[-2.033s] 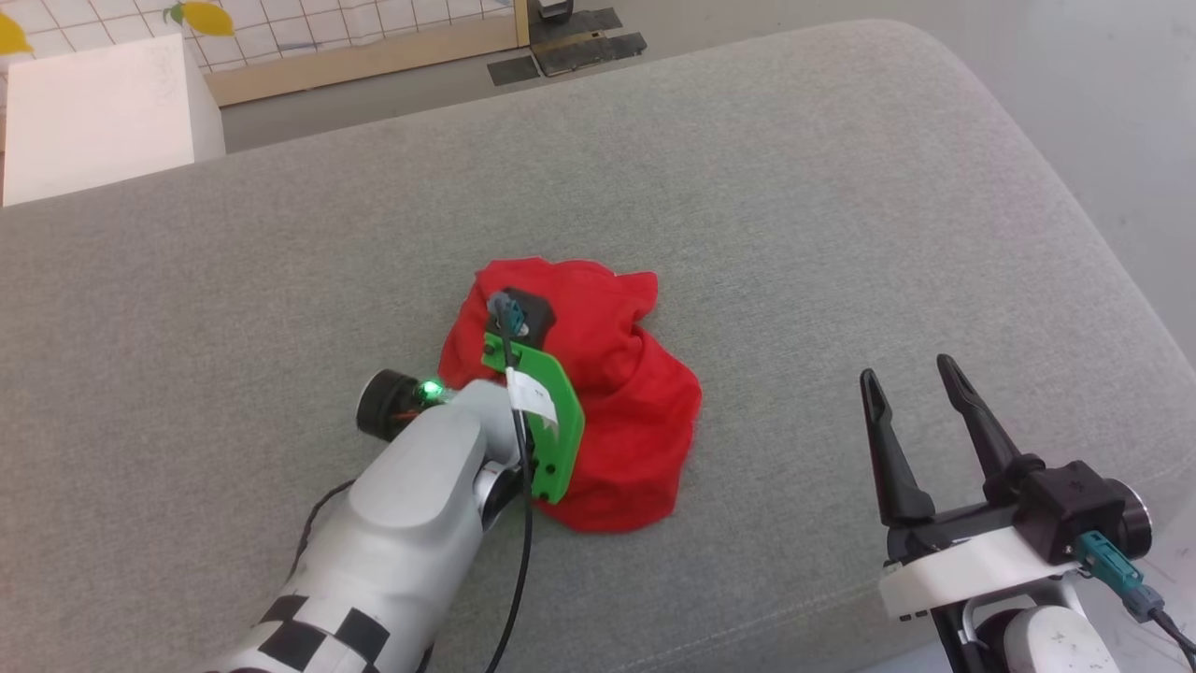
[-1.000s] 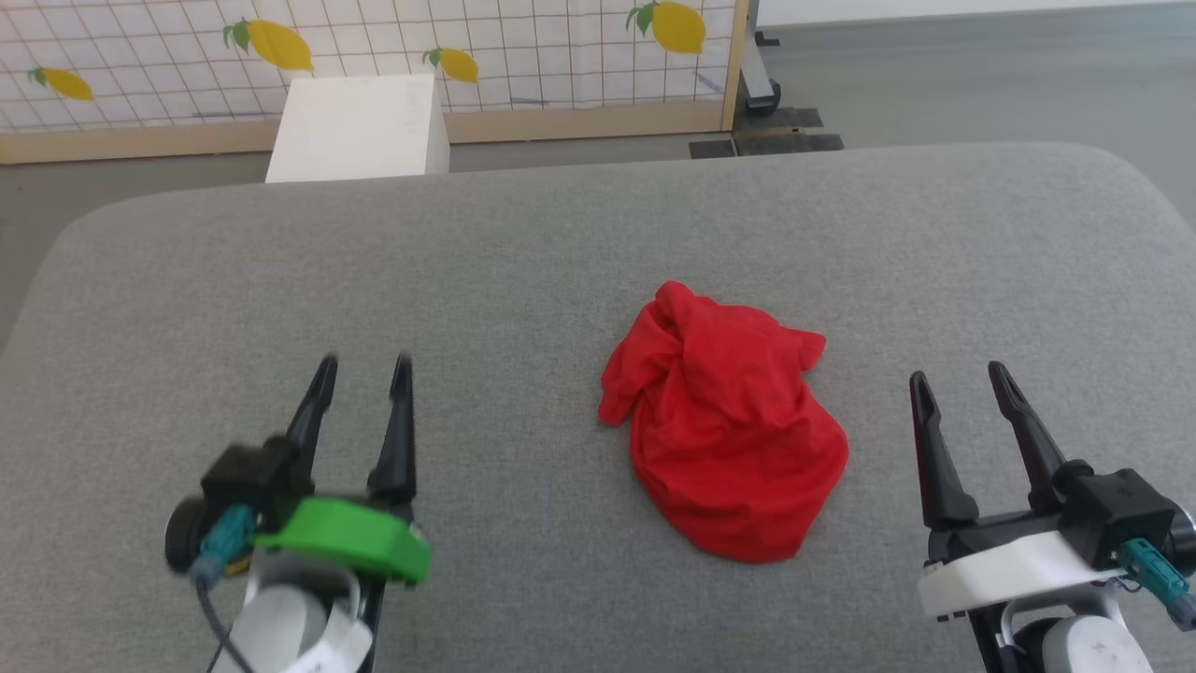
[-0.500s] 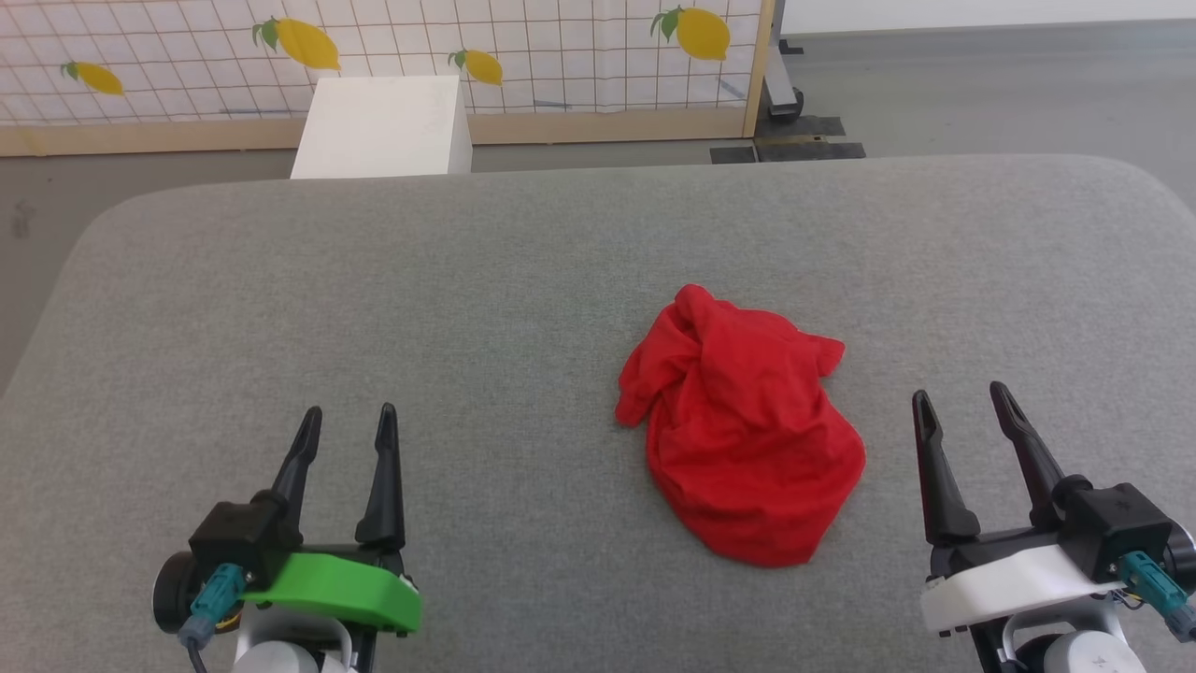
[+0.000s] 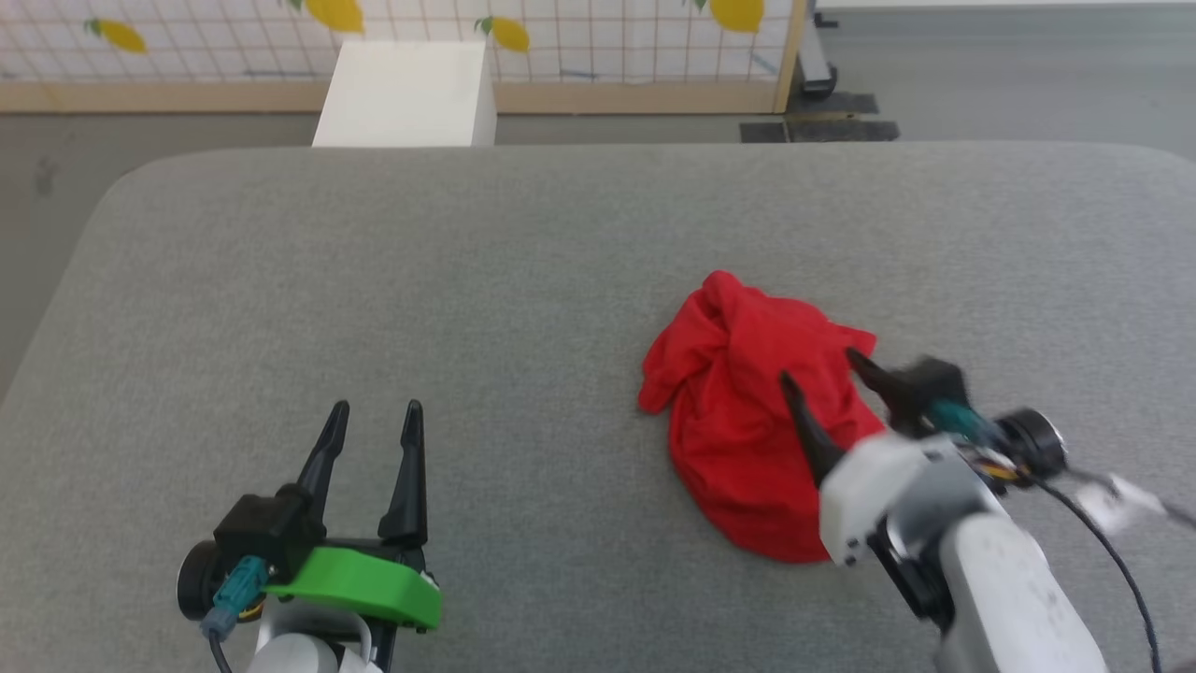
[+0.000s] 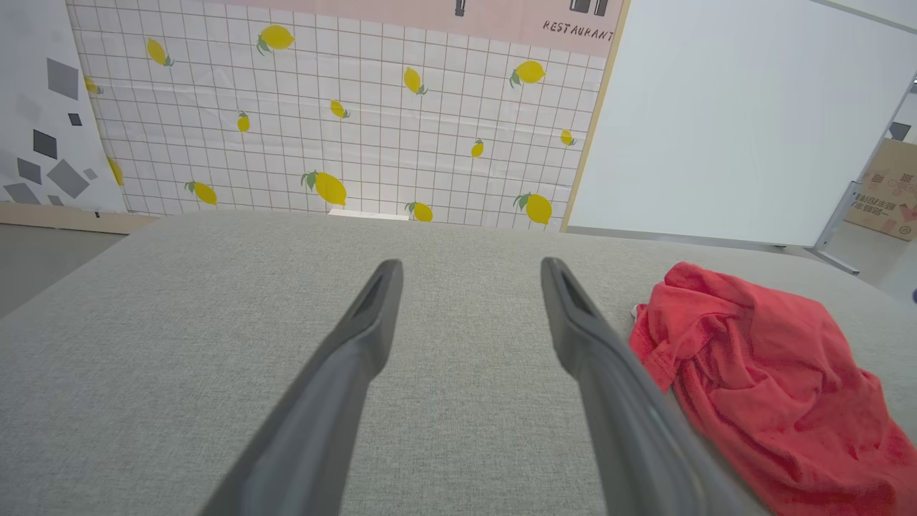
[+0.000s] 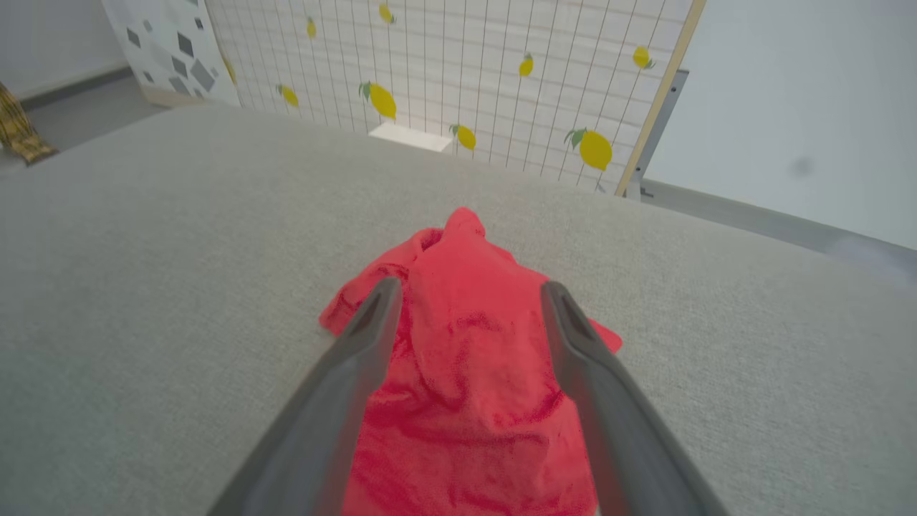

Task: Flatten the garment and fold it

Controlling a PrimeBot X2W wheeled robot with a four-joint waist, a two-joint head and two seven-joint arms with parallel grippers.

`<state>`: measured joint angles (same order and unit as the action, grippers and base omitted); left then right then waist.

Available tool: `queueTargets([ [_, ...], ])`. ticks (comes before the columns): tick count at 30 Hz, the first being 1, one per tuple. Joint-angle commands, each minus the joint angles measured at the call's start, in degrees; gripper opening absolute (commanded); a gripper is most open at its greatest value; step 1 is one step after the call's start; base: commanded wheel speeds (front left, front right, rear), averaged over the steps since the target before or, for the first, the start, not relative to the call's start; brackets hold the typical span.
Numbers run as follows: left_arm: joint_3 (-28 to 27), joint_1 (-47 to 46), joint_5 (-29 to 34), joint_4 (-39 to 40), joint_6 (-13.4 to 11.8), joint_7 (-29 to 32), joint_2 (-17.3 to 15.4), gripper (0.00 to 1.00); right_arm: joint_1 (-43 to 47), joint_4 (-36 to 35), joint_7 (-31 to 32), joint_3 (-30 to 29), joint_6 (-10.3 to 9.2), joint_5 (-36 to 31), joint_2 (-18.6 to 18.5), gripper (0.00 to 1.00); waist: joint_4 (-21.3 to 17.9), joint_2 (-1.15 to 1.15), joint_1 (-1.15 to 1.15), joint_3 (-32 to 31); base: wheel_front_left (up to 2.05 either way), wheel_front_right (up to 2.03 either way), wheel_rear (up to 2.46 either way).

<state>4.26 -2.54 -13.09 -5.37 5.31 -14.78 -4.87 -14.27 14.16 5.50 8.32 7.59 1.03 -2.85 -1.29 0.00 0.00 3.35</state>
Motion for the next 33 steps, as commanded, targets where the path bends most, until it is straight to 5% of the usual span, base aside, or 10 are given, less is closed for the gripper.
queueTargets([
  [1,-0.2,-1.2,0.4,-0.1,0.3,-0.2,0.4,1.00,-2.4,1.9,2.1,0.7,-0.10,-0.4,0.0,1.00,1.3,0.00,0.00,1.4,0.00,0.00,0.00],
  [9,-0.3,-2.9,0.4,0.0,0.8,-0.2,1.3,1.00,-15.4,15.9,19.2,2.5,-0.10,-3.3,0.0,1.00,4.2,0.00,0.00,4.2,0.00,0.00,0.00],
  [10,-0.2,-3.0,0.4,-0.1,0.9,-0.2,1.3,1.00,-16.3,17.0,21.1,2.6,-0.10,-4.0,0.0,0.91,4.5,0.00,0.00,4.4,0.00,0.00,0.00],
  [11,-0.2,-3.2,0.5,-0.2,0.9,-0.2,1.4,1.00,-17.2,17.9,22.9,2.6,-0.10,-4.6,0.0,0.36,4.8,0.00,0.00,4.5,0.00,0.00,0.00],
  [12,-0.1,-3.3,0.5,-0.2,1.0,-0.2,1.5,1.00,-17.9,18.5,24.0,2.9,-0.10,-5.2,0.0,0.09,5.1,0.00,0.00,4.6,0.00,0.00,0.00],
  [13,-0.1,-3.4,0.5,-0.3,1.1,-0.2,1.5,1.00,-18.6,18.8,24.8,3.2,-0.10,-5.5,0.0,0.00,5.4,0.00,0.00,4.7,0.00,0.00,0.00],
  [18,-0.2,-3.5,0.6,-0.6,1.2,-0.2,1.7,1.00,-20.3,17.7,22.9,3.9,-0.10,-3.3,0.0,0.00,5.9,0.00,0.00,4.5,0.00,0.00,0.00],
  [28,0.0,-3.9,1.2,-1.0,1.6,-0.2,1.9,1.00,-29.5,12.5,8.0,7.4,-0.10,10.5,0.0,0.00,5.6,0.00,0.00,4.2,0.00,0.00,0.00],
  [33,1.1,-4.2,1.2,-1.5,1.7,-0.2,1.9,1.00,-31.7,16.1,1.5,4.7,-0.10,14.4,0.0,0.00,6.5,0.00,0.00,3.7,0.00,0.00,0.00],
])
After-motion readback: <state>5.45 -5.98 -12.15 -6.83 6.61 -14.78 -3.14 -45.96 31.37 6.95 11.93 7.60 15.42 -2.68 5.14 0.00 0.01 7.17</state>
